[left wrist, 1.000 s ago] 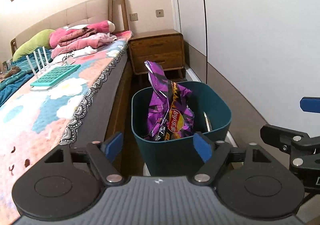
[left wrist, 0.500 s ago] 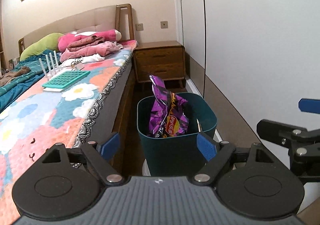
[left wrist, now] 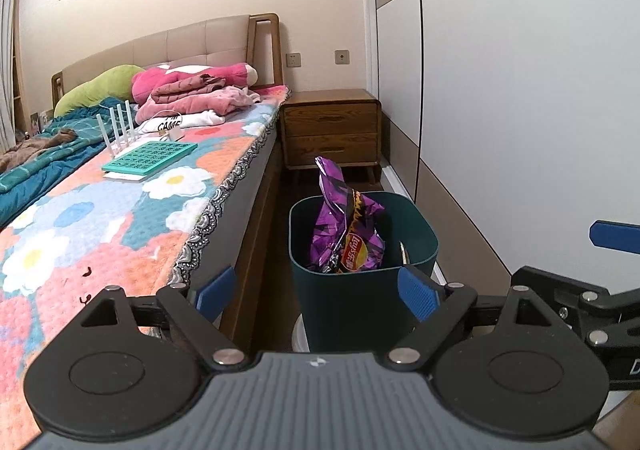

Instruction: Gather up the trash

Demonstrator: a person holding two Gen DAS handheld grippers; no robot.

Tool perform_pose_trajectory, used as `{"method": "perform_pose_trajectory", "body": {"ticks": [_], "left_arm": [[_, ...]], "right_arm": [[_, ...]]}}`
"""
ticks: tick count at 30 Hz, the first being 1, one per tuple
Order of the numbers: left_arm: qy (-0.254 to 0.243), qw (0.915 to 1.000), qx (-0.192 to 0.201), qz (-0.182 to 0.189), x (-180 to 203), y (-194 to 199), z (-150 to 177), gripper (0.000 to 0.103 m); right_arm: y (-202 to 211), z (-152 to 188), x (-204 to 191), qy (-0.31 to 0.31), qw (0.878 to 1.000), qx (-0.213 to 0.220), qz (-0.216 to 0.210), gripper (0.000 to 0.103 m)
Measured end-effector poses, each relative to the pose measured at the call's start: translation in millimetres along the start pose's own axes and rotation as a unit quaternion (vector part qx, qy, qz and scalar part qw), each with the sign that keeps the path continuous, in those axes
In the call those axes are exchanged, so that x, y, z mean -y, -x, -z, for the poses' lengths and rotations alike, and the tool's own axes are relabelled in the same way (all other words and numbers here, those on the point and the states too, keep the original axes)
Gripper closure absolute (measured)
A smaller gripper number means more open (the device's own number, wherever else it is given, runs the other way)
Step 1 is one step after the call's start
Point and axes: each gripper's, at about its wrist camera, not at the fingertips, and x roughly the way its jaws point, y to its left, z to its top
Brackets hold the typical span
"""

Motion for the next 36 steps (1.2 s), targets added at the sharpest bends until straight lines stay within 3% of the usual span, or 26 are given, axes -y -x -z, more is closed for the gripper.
{"method": "perform_pose_trajectory", "body": {"ticks": [36], "left_arm": [[0.000,0.9989,0.026,0.039,3.9,17.9,5.9,0.014]], "right_arm": [[3.7,-1.4,6.2,-0.009,1.000,0.003,0.021,0.000]]}}
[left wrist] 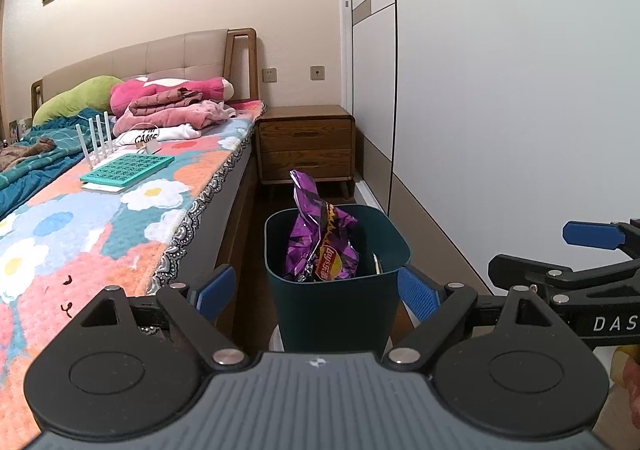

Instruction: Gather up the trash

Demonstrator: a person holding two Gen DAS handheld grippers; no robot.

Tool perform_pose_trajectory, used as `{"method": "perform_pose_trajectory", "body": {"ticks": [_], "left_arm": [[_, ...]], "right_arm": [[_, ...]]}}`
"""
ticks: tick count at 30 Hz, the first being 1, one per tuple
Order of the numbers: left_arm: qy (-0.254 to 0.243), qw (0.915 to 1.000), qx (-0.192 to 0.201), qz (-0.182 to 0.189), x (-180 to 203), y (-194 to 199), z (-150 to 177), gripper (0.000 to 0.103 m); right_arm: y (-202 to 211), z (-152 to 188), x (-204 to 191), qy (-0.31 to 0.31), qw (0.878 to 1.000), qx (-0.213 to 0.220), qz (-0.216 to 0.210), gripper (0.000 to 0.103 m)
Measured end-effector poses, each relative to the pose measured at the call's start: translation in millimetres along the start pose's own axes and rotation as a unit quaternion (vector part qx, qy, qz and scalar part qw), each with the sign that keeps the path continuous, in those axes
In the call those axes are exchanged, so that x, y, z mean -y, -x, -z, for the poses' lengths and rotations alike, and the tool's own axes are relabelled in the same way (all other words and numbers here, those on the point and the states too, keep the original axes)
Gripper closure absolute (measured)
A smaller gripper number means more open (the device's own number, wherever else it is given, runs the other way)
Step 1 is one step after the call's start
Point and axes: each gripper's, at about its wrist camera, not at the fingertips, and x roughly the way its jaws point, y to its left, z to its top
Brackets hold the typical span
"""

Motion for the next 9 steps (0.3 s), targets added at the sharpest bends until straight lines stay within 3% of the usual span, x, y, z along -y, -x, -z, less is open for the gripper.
{"method": "perform_pose_trajectory", "body": {"ticks": [9], "left_arm": [[0.000,1.0000,0.000,-0.010,-0.4,-1.3,0.9,0.014]], "right_arm": [[-0.5,-0.1,1.1,0.003,1.000,-0.001,0.001,0.000]]}}
